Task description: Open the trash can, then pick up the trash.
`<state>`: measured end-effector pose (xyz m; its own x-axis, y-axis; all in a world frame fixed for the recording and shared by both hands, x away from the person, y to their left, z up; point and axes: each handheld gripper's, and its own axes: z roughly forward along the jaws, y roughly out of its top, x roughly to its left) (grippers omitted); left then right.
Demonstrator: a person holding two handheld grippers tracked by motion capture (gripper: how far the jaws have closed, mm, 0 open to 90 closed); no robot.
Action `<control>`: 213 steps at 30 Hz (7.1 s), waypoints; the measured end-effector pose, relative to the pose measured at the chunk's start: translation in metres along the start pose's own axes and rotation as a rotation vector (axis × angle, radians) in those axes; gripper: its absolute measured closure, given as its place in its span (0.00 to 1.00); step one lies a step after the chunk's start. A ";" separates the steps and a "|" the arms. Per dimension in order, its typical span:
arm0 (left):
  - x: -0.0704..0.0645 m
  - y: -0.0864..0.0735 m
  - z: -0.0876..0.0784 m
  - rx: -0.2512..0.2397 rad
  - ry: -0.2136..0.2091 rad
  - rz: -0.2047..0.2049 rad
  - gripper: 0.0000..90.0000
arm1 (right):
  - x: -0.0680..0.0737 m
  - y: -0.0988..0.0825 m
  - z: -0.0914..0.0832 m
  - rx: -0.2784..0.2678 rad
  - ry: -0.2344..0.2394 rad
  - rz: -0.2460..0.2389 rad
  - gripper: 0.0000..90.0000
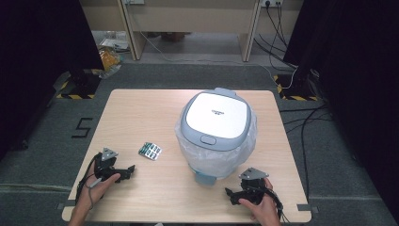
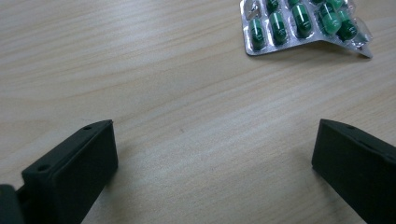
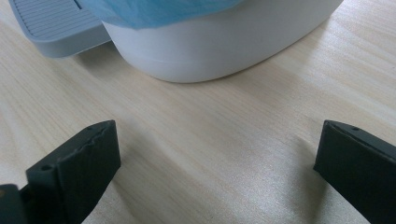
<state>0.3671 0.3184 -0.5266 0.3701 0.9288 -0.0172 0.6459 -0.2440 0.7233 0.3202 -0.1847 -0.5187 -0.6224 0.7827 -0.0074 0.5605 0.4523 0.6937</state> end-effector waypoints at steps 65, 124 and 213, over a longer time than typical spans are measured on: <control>-0.182 0.053 -0.002 -0.248 -0.492 0.294 0.17 | -0.079 0.088 0.015 -0.257 -0.068 0.079 0.21; -0.079 -0.001 -0.002 -0.031 -0.172 0.159 0.14 | 0.087 0.053 0.023 -0.179 0.216 -0.145 0.24; -0.065 0.021 -0.002 -0.126 -0.086 0.099 0.17 | 0.107 0.053 0.049 -0.081 0.094 -0.282 0.18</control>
<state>0.3557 0.2531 -0.5087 0.4868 0.8735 0.0033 0.5165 -0.2909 0.8053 0.3099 -0.0557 -0.5175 -0.7971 0.5864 -0.1439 0.3152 0.6074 0.7292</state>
